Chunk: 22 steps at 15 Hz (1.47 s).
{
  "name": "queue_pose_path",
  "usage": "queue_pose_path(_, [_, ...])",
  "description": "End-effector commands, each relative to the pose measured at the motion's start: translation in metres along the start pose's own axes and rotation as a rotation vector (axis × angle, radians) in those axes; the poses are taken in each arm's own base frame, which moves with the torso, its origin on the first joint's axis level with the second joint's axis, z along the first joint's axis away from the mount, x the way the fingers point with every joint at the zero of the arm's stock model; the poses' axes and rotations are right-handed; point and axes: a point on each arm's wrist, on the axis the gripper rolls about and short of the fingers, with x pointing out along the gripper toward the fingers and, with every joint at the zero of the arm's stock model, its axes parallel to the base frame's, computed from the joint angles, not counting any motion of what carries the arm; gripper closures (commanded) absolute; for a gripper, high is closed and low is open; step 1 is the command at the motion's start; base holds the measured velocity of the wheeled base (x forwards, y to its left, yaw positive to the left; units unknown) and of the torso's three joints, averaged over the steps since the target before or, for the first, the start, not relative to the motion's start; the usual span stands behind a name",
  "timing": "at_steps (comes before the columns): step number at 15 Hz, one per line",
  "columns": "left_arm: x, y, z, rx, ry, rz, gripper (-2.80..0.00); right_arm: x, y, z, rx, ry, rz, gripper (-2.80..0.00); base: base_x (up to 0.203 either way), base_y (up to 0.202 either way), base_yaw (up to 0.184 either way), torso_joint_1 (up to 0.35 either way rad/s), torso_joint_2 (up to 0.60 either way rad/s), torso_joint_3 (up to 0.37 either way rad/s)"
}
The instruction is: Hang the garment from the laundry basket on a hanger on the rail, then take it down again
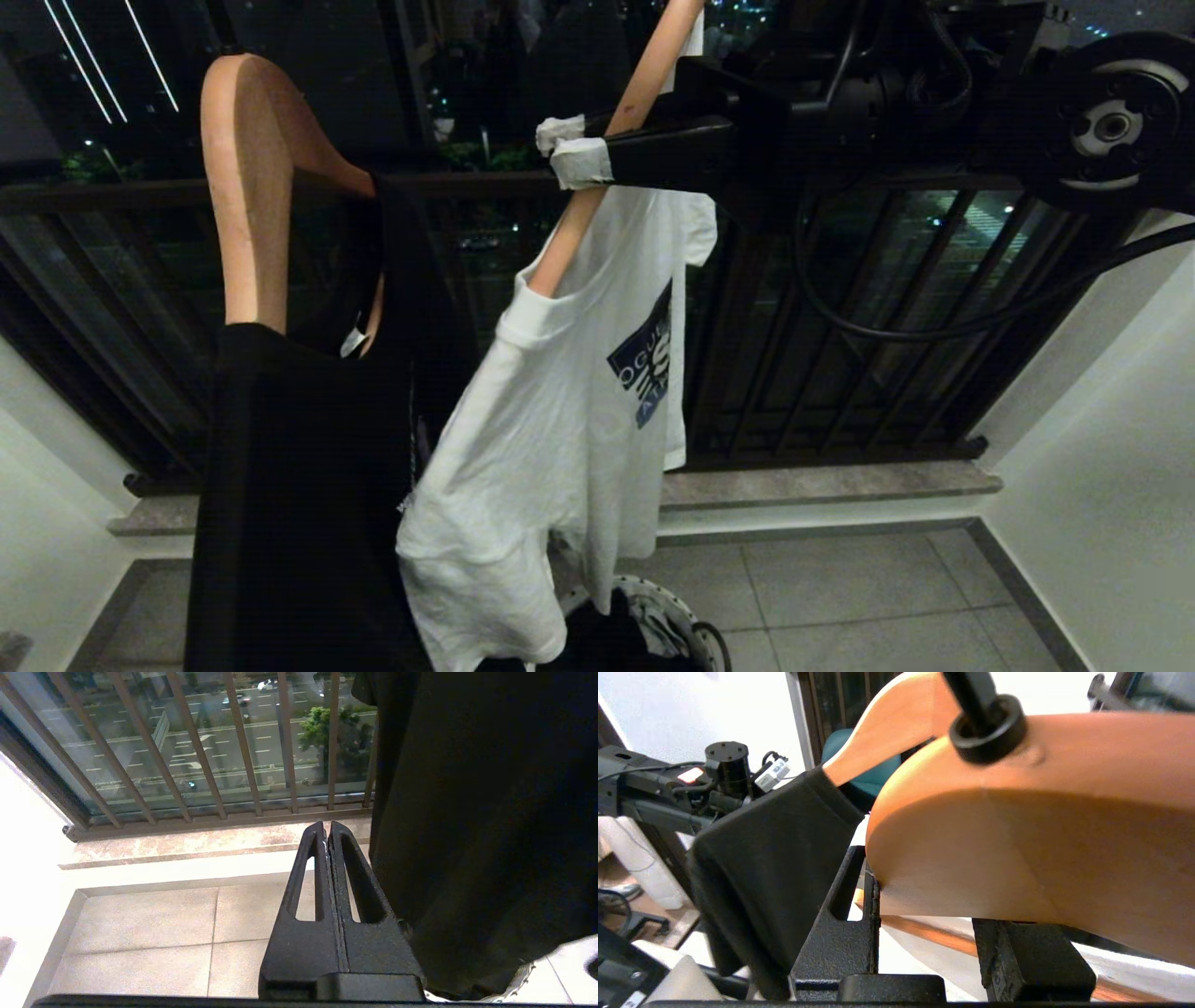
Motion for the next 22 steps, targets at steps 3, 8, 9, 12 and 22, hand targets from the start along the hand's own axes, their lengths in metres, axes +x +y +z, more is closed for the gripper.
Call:
queue_pose_path(3, [0.000, 0.000, -0.001, 0.000, 0.002, 0.000, 0.00, 0.001, -0.003, -0.004, 0.001, 0.000, 0.004, 0.00, 0.000, 0.000, 0.000, 0.000, 0.00, 0.000])
queue_pose_path(8, [0.000, 0.000, -0.001, 0.000, 0.002, 0.000, 0.00, -0.004, -0.018, -0.017, 0.021, 0.001, -0.024, 0.00, 0.000, 0.000, 0.000, 0.000, 0.00, 0.000])
queue_pose_path(9, [0.000, 0.000, -0.001, -0.001, 0.001, 0.000, 0.00, -0.004, -0.018, -0.019, 0.027, 0.003, -0.025, 0.00, 0.000, 0.000, 0.000, 0.000, 0.00, 0.000])
queue_pose_path(12, [0.000, 0.000, -0.001, 0.000, 0.002, 0.000, 0.00, -0.006, -0.019, -0.021, 0.044, 0.006, -0.013, 0.00, 0.000, 0.000, 0.000, 0.000, 0.00, 0.000])
queue_pose_path(22, [0.000, 0.000, 0.000, 0.000, 0.000, 0.000, 0.00, -0.008, -0.005, -0.033, 0.207, 0.064, -0.002, 0.00, 0.000, 0.000, 0.000, 0.000, 0.00, 0.000])
